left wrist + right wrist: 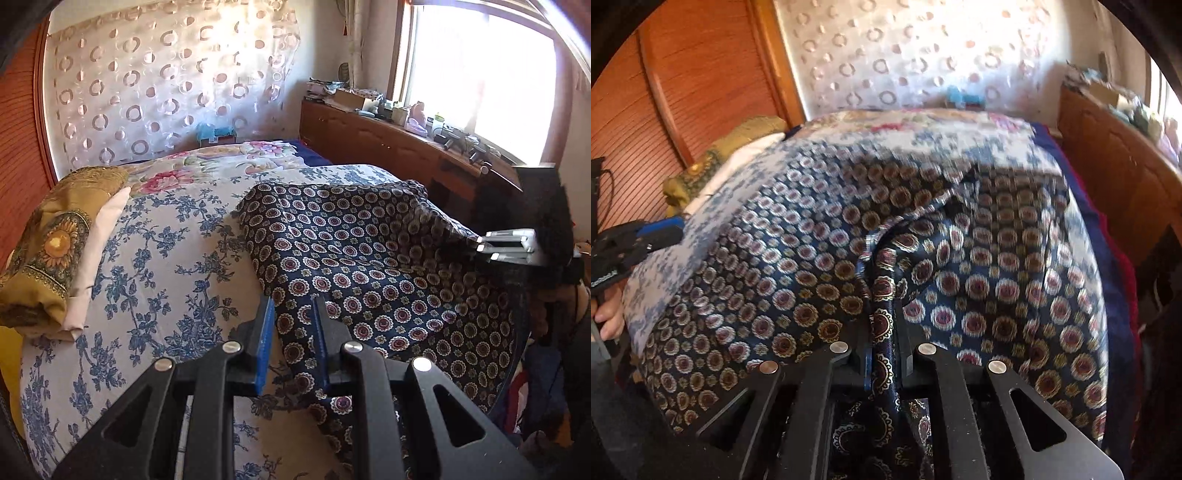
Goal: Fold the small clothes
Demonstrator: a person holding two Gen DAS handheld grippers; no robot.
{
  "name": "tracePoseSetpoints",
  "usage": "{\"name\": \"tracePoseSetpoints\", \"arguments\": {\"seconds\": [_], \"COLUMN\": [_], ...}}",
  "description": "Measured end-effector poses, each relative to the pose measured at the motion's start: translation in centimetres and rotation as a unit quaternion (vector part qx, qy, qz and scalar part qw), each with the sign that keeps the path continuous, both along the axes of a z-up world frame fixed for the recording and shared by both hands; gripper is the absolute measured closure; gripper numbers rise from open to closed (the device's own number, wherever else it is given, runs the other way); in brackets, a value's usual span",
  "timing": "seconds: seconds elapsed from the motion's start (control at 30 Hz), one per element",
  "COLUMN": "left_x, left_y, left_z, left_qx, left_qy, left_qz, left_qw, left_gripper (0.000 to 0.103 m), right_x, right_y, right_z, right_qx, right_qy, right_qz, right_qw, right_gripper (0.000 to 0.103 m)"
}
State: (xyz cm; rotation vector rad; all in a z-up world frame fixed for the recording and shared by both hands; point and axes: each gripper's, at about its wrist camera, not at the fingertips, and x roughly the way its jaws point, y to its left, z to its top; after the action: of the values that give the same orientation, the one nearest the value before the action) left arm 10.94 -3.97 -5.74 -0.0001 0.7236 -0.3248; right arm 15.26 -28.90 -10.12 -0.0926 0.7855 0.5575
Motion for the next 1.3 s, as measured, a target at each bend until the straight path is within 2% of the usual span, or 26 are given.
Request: {"name": "tracePoseSetpoints", "arguments": {"seconds": [0.17, 0.27, 0.37, 0.5, 0.63, 0.7, 0.77, 0.83, 0.97, 1.1, 1.3], "left_x": [0.0, -0.1, -0.3, -0.5, -0.6, -0.5, -0.5, -0.5, -0.5, -0.5, -0.7], "left_y": [-0.6, -0.8, -1.3, -1.9, -2.4, -2.6, -2.8, -2.9, -3.2, -3.4, -3.4], "left_z": [-0.2, -0.2, -0.1, -0.1, -0.2, -0.3, -0.5, -0.7, -1.0, -1.2, -1.3], "left_qx": [-0.001, -0.003, -0.002, -0.001, 0.000, 0.002, 0.002, 0.004, 0.003, 0.004, 0.005], "left_qy": [0.004, 0.005, 0.003, 0.002, 0.002, 0.004, 0.006, 0.007, 0.009, 0.011, 0.010], "left_qz": [-0.007, -0.011, -0.017, -0.026, -0.032, -0.034, -0.036, -0.035, -0.036, -0.037, -0.038], "left_qw": [1.0000, 0.9999, 0.9998, 0.9997, 0.9995, 0.9994, 0.9993, 0.9993, 0.9993, 0.9992, 0.9992], "left_gripper": [0.085, 0.085, 0.085, 0.085, 0.085, 0.085, 0.085, 0.085, 0.085, 0.085, 0.084], "right_x": [-0.8, -1.1, -1.0, -0.4, 0.5, 0.5, 0.4, 0.4, 1.5, 4.4, 10.8], "right_y": [-0.7, -1.9, -3.7, -5.9, -7.1, -7.5, -8.0, -8.6, -9.3, -8.8, -8.2], "right_z": [2.8, 4.2, 5.1, 4.4, 2.1, 1.2, 1.1, 1.6, 3.1, 4.3, 4.1], "right_qx": [-0.003, -0.004, 0.009, -0.012, -0.042, -0.052, -0.059, -0.039, -0.023, -0.014, 0.010], "right_qy": [-0.042, -0.067, -0.072, -0.068, -0.037, -0.027, -0.034, -0.039, -0.044, -0.036, 0.024], "right_qz": [0.001, -0.018, -0.040, -0.082, -0.107, -0.119, -0.134, -0.137, -0.136, -0.129, -0.137], "right_qw": [0.999, 0.998, 0.997, 0.994, 0.993, 0.991, 0.989, 0.989, 0.989, 0.991, 0.990], "right_gripper": [0.100, 0.100, 0.100, 0.100, 0.100, 0.091, 0.061, 0.051, 0.051, 0.051, 0.051]}}
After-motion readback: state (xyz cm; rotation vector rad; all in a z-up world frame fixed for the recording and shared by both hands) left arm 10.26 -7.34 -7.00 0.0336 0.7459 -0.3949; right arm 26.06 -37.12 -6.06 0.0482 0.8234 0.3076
